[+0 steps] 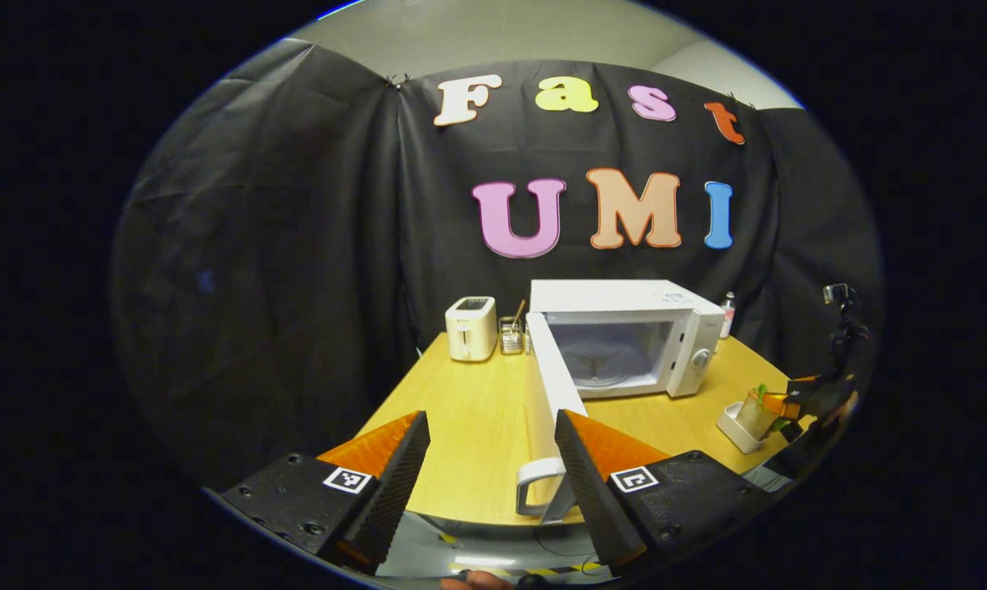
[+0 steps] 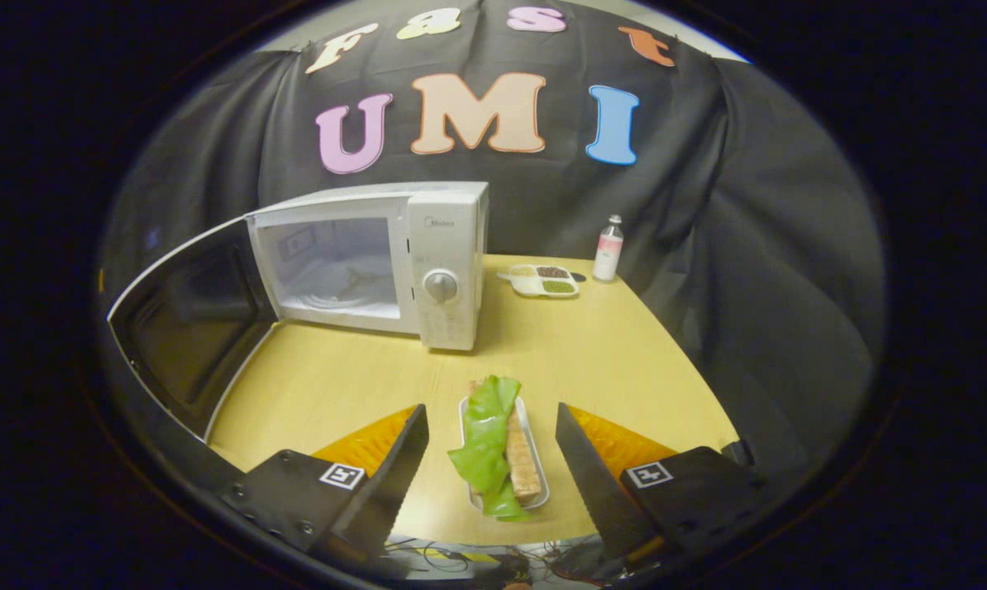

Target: Open the microwave oven with the left hand, put the food in, and close the microwave oven.

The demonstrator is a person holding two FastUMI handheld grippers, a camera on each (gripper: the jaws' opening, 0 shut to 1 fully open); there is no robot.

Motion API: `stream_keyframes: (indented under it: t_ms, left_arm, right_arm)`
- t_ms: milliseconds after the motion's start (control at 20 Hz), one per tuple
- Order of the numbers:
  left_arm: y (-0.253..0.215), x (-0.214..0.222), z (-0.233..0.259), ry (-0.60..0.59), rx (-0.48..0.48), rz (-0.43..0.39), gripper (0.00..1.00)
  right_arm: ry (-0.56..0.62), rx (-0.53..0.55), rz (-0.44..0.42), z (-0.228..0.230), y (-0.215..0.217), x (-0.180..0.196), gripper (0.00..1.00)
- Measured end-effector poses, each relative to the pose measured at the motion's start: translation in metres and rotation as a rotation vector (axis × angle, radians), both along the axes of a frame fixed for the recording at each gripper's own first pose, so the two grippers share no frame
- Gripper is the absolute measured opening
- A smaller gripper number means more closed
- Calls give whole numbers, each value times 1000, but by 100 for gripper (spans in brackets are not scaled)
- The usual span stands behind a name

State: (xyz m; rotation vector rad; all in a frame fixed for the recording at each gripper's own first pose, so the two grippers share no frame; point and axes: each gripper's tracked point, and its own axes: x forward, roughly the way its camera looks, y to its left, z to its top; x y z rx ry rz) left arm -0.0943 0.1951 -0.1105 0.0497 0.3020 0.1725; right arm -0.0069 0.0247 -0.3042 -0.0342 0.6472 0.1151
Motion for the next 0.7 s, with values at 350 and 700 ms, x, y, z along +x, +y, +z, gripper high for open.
stream_keyframes:
  t_ms: [350,700]
  left_arm:
    - [-13,23,93,-270,-24,63,88]
    - [-43,34,136,-418,-72,70,88]
  right_arm:
    - [62,-17,17,-42,0,4,93]
    - [101,-20,17,-60,-1,11,63]
